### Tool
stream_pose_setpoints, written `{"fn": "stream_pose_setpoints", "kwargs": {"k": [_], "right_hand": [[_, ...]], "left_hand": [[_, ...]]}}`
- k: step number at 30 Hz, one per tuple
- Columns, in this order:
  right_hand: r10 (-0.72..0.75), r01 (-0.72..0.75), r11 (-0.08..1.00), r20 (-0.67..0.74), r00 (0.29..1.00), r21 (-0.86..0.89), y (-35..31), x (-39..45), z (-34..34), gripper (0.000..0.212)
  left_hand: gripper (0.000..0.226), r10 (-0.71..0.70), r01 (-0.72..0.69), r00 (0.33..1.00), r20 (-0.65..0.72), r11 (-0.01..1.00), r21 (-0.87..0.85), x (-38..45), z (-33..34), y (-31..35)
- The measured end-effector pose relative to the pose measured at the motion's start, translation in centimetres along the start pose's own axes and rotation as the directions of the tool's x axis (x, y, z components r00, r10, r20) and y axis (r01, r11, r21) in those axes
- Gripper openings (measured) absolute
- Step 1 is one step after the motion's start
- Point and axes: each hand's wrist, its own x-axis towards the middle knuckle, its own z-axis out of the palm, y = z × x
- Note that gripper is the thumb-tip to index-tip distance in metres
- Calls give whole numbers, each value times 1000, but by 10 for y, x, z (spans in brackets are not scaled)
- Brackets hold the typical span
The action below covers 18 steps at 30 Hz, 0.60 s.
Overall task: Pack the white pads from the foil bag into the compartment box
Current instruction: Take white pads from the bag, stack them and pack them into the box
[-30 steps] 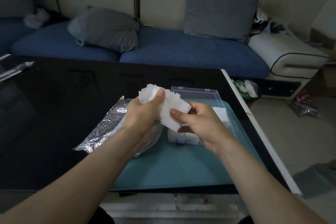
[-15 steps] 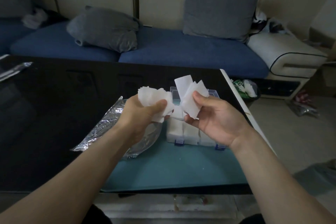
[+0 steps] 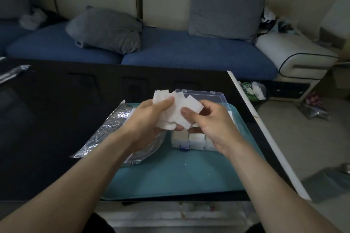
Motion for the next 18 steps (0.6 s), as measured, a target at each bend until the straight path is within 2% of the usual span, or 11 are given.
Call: {"fn": "stream_pose_setpoints", "kwargs": {"k": [2,3,5,7,9,10,12,14,16,18], "right_hand": [[-44,43,995,1,999,-89,1,1,-2,19],[-54,56,992,22,998,-109,1,1,-3,21],[-38,45,996,98,994,-73,1,1,-5,25],[-7,13,999,174,985,-30,3,0,-5,35],[14,-9,1000,194,981,-30,6,0,-5,48],[21,-15,999,186,982,-34,7,1,-4,48],[43,-38,999,164,985,-36,7,2,-6,36],[77,-75,997,161,984,-15,7,3,-10,25],[105,-111,994,187,977,21,6,3,-15,25],[114,-128,990,188,975,65,4,2,-20,38]], "left_hand": [[15,58,-62,998,36,988,139,-1,-6,-4],[11,104,-107,994,25,957,269,-4,-8,-4],[3,202,-159,979,-22,831,533,-7,-11,-4],[13,258,-172,965,-49,760,626,-7,-11,-4],[22,276,-175,959,-61,750,638,-6,-10,-3],[21,259,-182,965,-43,778,602,-7,-9,-2],[18,153,-141,988,0,913,383,-8,-4,-2],[14,94,-87,995,-19,967,239,-7,-2,-2],[11,120,-90,988,-96,957,274,-5,-5,-5],[13,130,-86,982,-141,955,283,-3,-7,-7]]}}
